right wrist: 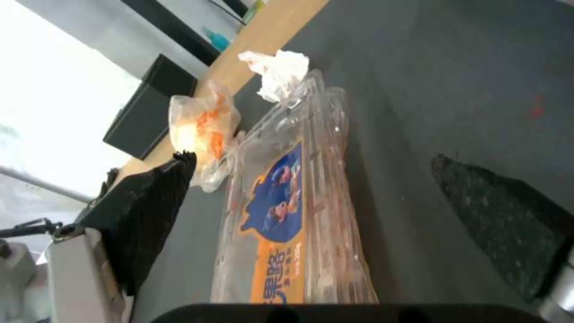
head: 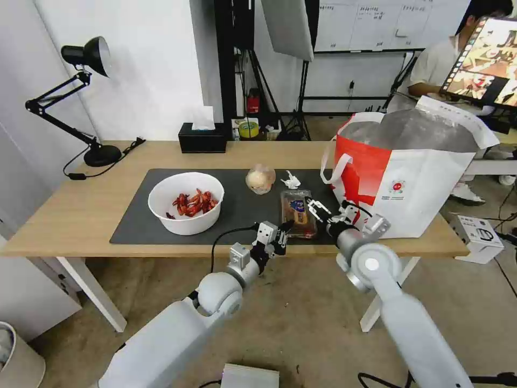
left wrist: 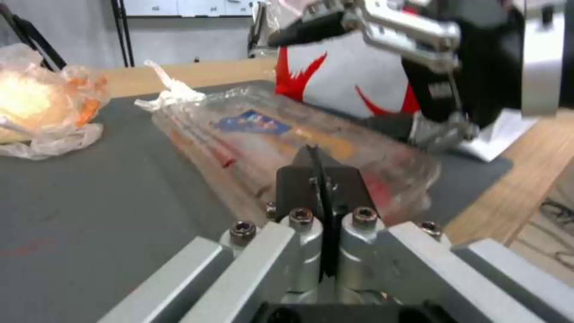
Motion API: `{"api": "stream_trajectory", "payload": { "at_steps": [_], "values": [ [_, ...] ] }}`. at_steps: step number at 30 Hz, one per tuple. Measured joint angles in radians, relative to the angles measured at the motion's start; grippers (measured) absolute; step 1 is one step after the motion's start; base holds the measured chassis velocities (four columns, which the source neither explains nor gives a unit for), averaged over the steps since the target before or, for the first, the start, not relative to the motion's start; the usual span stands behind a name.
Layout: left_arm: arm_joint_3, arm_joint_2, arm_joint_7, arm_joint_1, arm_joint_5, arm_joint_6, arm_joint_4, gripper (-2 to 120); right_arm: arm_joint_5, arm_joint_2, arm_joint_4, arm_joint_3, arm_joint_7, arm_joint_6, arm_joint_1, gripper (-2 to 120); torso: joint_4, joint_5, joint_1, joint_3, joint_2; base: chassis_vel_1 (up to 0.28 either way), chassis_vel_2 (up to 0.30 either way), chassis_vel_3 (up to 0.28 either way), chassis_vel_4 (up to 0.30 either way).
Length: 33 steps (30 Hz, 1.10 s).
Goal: Pick up the trash from the table and place it into the takeout bag.
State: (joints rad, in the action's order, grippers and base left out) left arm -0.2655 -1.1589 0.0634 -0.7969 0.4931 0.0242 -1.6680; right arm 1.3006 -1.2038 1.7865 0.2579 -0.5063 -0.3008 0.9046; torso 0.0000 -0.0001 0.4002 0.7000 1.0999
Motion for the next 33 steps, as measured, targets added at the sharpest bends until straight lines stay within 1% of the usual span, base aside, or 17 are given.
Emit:
{"api": "stream_trajectory", "payload": {
  "at_steps": [2,12,14,15,17,18,19,21,22,23,26,27,29,30,31,33],
  "values": [
    [0.000,0.000,-0.014,-0.003,-0.029,-0.010,0.016,0,-0.001,-0.005,-0.014,-0.004,-0.003,-0.003,-0.009,97,0.0000,0.0000,0.000,0.000,0.000,0.000,0.000,0.000,0.000],
    [0.004,-0.001,-0.022,-0.016,-0.040,-0.015,0.020,0,-0.014,-0.014,-0.036,-0.013,-0.006,-0.017,-0.018,96,0.0000,0.0000,0.000,0.000,0.000,0.000,0.000,0.000,0.000],
    [0.004,-0.002,-0.021,-0.016,-0.035,-0.014,0.016,0,-0.019,-0.014,-0.037,-0.016,-0.005,-0.025,-0.017,89,0.0000,0.0001,0.000,0.000,0.000,0.000,0.000,0.000,0.000],
    [0.004,-0.002,-0.021,-0.016,-0.035,-0.014,0.016,0,-0.019,-0.014,-0.037,-0.016,-0.005,-0.025,-0.017,89,0.0000,0.0001,0.000,0.000,0.000,0.000,0.000,0.000,0.000],
    [0.004,-0.005,-0.021,-0.016,-0.029,-0.013,0.015,0,-0.020,-0.012,-0.039,-0.018,-0.005,-0.032,-0.017,81,0.0000,0.0001,0.000,0.000,0.000,0.000,0.000,0.000,0.000],
    [0.005,-0.006,-0.021,-0.017,-0.026,-0.012,0.015,0,-0.020,-0.010,-0.039,-0.019,-0.004,-0.036,-0.017,75,-0.0001,0.0001,0.000,0.000,0.000,0.000,0.000,0.000,0.000],
    [0.005,-0.006,-0.021,-0.017,-0.026,-0.012,0.015,0,-0.020,-0.010,-0.039,-0.019,-0.004,-0.036,-0.017,75,-0.0001,0.0001,0.000,0.000,0.000,0.000,0.000,0.000,0.000],
    [0.006,-0.008,-0.020,-0.018,-0.024,-0.011,0.014,0,-0.020,-0.009,-0.040,-0.022,-0.003,-0.043,-0.017,64,0.0000,0.0001,0.000,0.000,0.000,0.000,0.000,0.000,0.000],
    [0.006,-0.008,-0.020,-0.018,-0.024,-0.011,0.014,0,-0.021,-0.009,-0.041,-0.023,-0.003,-0.044,-0.017,61,0.0000,0.0001,0.000,0.000,0.000,0.000,0.000,0.000,0.000],
    [0.006,-0.008,-0.020,-0.018,-0.024,-0.011,0.014,0,-0.021,-0.009,-0.041,-0.023,-0.003,-0.044,-0.017,61,0.0000,0.0001,0.000,0.000,0.000,0.000,0.000,0.000,0.000],
    [0.008,-0.009,-0.020,-0.019,-0.021,-0.010,0.012,0,-0.021,-0.011,-0.049,-0.025,-0.003,-0.046,-0.019,44,0.0000,0.0001,0.000,0.000,0.000,0.000,0.000,0.000,0.000],
    [0.008,-0.009,-0.020,-0.019,-0.021,-0.010,0.012,0,-0.021,-0.011,-0.049,-0.025,-0.003,-0.046,-0.019,44,0.0000,0.0001,0.000,0.000,0.000,0.000,0.000,0.000,0.000],
    [0.010,-0.009,-0.020,-0.021,-0.020,-0.010,0.010,0,-0.021,-0.013,-0.053,-0.026,-0.004,-0.047,-0.020,34,0.0000,0.0001,0.000,0.000,0.000,0.000,0.000,0.000,0.000],
    [0.010,-0.008,-0.020,-0.022,-0.020,-0.010,0.009,0,-0.021,-0.014,-0.054,-0.026,-0.004,-0.047,-0.019,31,0.0000,0.0001,0.000,0.000,0.000,0.000,0.000,0.000,0.000],
    [0.010,-0.008,-0.020,-0.022,-0.020,-0.010,0.009,0,-0.021,-0.014,-0.054,-0.026,-0.004,-0.047,-0.019,31,0.0000,0.0001,0.000,0.000,0.000,0.000,0.000,0.000,0.000],
    [0.013,-0.008,-0.019,-0.024,-0.019,-0.010,0.008,0,-0.022,-0.016,-0.057,-0.026,-0.004,-0.047,-0.019,19,0.0000,0.0000,0.000,0.000,0.000,0.000,0.000,0.000,0.000]
  ]
}}
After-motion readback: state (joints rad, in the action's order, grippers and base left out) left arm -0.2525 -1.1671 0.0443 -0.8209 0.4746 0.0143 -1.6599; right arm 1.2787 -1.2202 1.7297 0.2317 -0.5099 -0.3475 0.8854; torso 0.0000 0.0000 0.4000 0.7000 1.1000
